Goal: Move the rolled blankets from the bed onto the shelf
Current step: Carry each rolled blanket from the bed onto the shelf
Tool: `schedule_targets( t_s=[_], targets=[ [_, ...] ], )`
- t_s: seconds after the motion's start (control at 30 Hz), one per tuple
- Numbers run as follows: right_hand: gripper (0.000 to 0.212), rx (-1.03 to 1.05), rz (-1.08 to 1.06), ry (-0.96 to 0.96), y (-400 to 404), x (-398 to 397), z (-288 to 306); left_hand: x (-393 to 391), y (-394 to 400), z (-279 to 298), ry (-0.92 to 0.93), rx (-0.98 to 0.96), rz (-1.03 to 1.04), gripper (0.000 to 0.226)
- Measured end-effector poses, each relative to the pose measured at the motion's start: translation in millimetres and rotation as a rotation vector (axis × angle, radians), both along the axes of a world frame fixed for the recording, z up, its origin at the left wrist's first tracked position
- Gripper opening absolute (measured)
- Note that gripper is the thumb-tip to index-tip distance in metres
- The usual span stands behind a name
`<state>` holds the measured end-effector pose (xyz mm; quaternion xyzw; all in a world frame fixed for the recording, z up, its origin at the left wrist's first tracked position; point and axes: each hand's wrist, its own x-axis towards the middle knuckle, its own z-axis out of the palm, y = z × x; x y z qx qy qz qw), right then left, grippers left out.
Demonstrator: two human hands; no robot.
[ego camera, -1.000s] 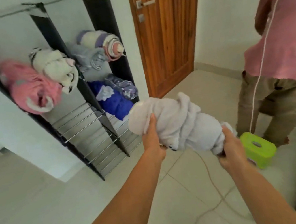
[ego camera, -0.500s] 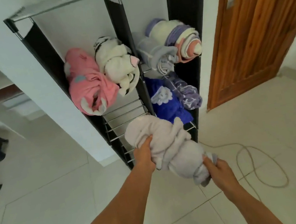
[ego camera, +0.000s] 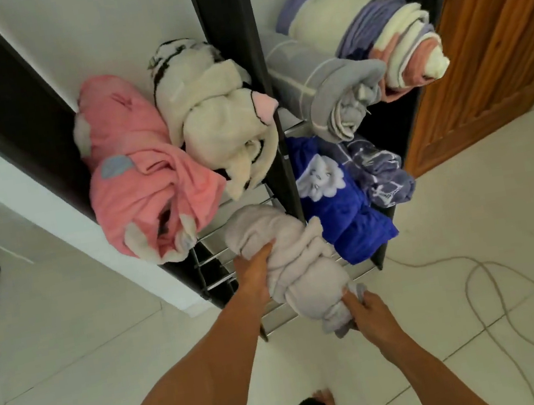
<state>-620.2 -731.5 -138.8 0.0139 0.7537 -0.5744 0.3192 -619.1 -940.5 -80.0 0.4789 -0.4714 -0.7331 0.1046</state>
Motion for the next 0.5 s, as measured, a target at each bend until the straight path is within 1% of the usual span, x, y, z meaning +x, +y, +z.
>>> schedule_targets(
  t_s=[0.1,0.13,0.17,0.23,0.27,0.33,0.37,0.43,0.5],
  targets=[
    [0.033,-0.083,-0.056,-0.067,-38.2,-25.3,-10.1,-27.7,-24.7,-5.7,-0.037,-0.01,-0.005,0.099],
    [0.03,-0.119,-0.067,-0.11,-51.1,-34.9,-12.1,-35.9,-31.7,-8.8,-0.049,-0.01,-0.013,0.094],
    [0.029,-0.14,-0.077,-0.158,-63.2,-44.3,-13.8,-42.8,-36.9,-11.3,-0.063,-0.012,-0.036,0.085],
    [0.035,-0.125,-0.102,-0.236,-83.3,-59.5,-20.8,-53.8,-43.3,-15.9,-0.101,-0.001,-0.095,0.064],
    [0.038,-0.105,-0.113,-0.268,-90.2,-63.5,-24.3,-57.0,-44.2,-18.2,-0.112,0.006,-0.114,0.058],
    [0.037,-0.1,-0.149,-0.331,-94.9,-63.5,-29.4,-59.0,-42.2,-20.7,-0.147,0.006,-0.121,0.053],
    [0.034,-0.118,-0.168,-0.364,-93.7,-61.5,-31.2,-58.8,-43.0,-23.8,-0.175,-0.005,-0.12,0.055],
    [0.029,-0.161,-0.187,-0.414,-89.1,-56.5,-35.2,-58.7,-46.1,-28.5,-0.216,-0.033,-0.13,0.052],
    [0.032,-0.207,-0.201,-0.44,-85.7,-55.2,-40.8,-59.7,-50.2,-32.2,-0.264,-0.095,-0.16,0.044]
  ],
)
